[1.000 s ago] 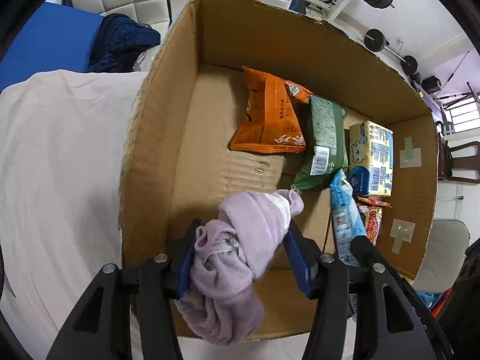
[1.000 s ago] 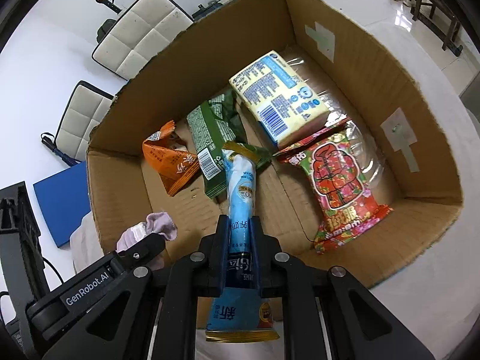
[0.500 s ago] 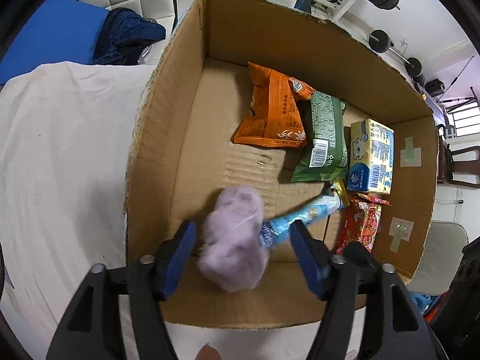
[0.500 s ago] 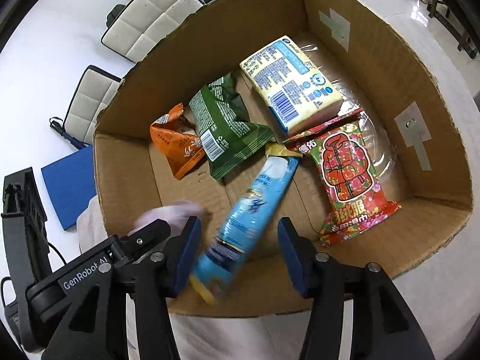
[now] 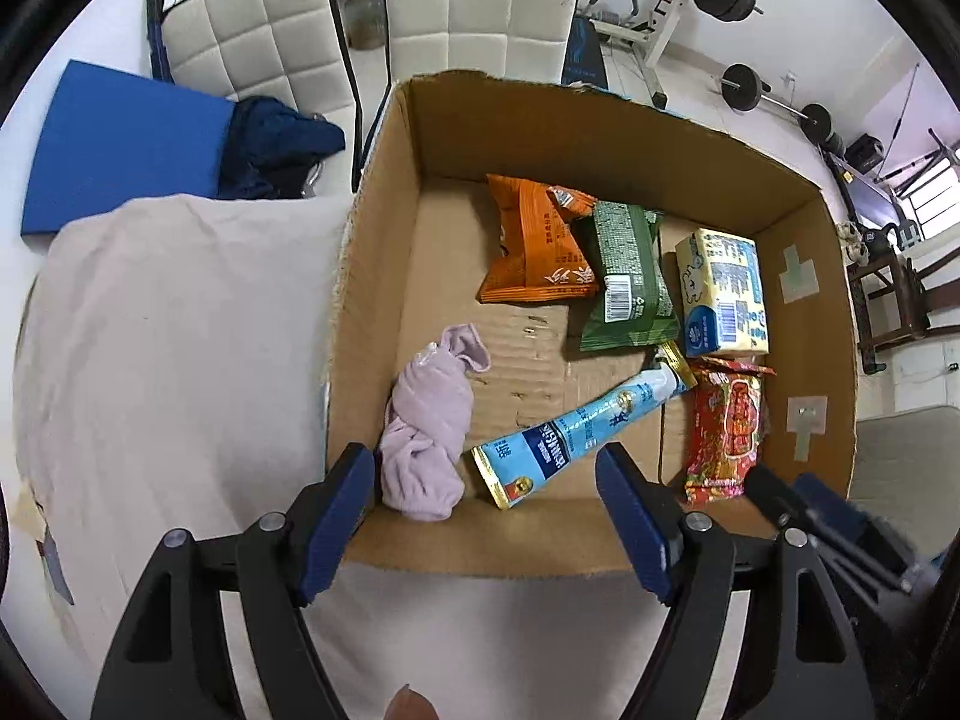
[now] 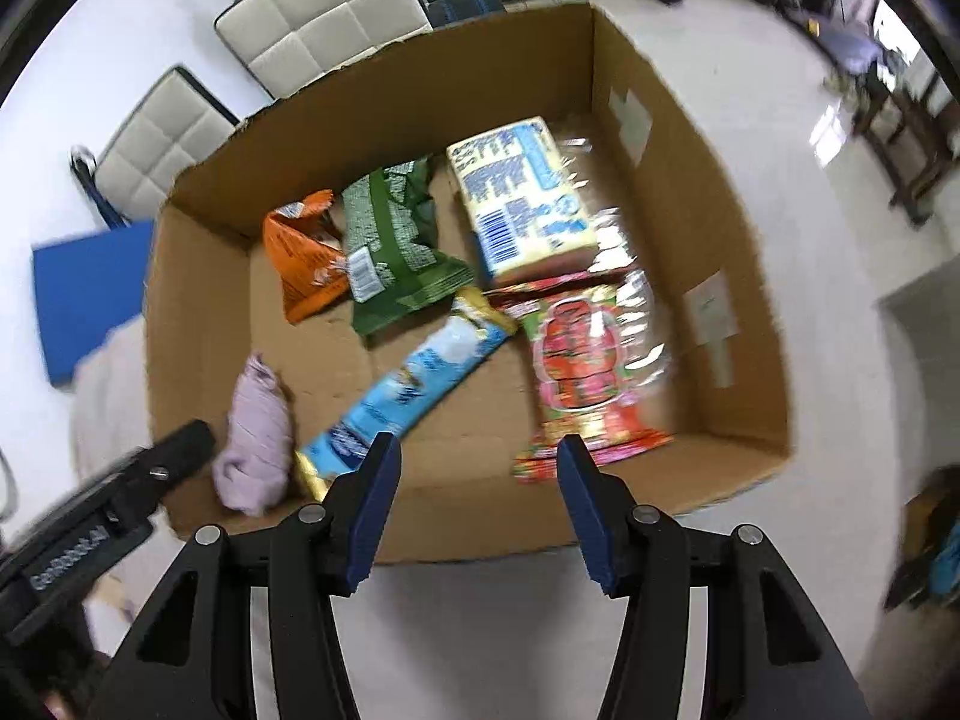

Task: Organize soft objects

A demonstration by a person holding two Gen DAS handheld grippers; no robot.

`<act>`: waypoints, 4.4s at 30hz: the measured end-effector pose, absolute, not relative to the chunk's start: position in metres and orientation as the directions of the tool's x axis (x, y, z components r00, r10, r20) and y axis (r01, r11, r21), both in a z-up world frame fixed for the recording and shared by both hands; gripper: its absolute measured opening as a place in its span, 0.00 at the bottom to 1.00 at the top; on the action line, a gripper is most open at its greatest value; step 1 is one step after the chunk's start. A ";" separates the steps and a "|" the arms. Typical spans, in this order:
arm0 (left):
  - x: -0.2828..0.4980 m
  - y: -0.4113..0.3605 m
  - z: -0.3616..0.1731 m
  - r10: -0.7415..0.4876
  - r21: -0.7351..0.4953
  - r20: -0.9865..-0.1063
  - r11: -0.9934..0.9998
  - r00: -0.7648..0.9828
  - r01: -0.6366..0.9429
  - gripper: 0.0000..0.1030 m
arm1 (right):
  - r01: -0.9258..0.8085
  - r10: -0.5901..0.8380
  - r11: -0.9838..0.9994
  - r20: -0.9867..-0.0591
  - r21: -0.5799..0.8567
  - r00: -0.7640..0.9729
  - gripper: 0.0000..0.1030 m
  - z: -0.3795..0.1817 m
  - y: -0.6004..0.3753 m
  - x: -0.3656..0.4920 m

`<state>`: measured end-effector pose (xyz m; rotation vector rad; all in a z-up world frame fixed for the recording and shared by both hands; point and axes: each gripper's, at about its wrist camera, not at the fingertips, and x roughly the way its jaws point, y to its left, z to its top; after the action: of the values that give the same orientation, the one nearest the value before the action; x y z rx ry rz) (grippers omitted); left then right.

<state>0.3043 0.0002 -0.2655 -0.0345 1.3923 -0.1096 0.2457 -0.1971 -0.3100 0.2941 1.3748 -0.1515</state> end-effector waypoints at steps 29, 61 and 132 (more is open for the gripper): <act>0.191 -0.019 -0.136 -0.006 0.024 -0.909 0.997 0.417 0.068 0.99 | 0.169 -0.062 0.986 -0.914 0.008 0.402 1.00 -0.173 -0.208 0.154; 0.040 -0.010 0.016 -0.075 -0.050 -0.811 0.997 0.580 0.059 0.99 | 0.066 -0.005 0.997 -0.814 0.041 0.581 1.00 0.036 -0.208 -0.047; 0.071 -0.013 0.003 -0.011 -0.013 -0.788 1.000 0.615 0.001 1.00 | 0.099 -0.066 0.995 -0.766 -0.003 0.640 1.00 0.046 -0.228 0.009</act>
<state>0.0707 -0.0133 0.0031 -0.0117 0.9083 -0.0074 0.0094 -0.2277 0.0464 0.0404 0.8714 -0.0937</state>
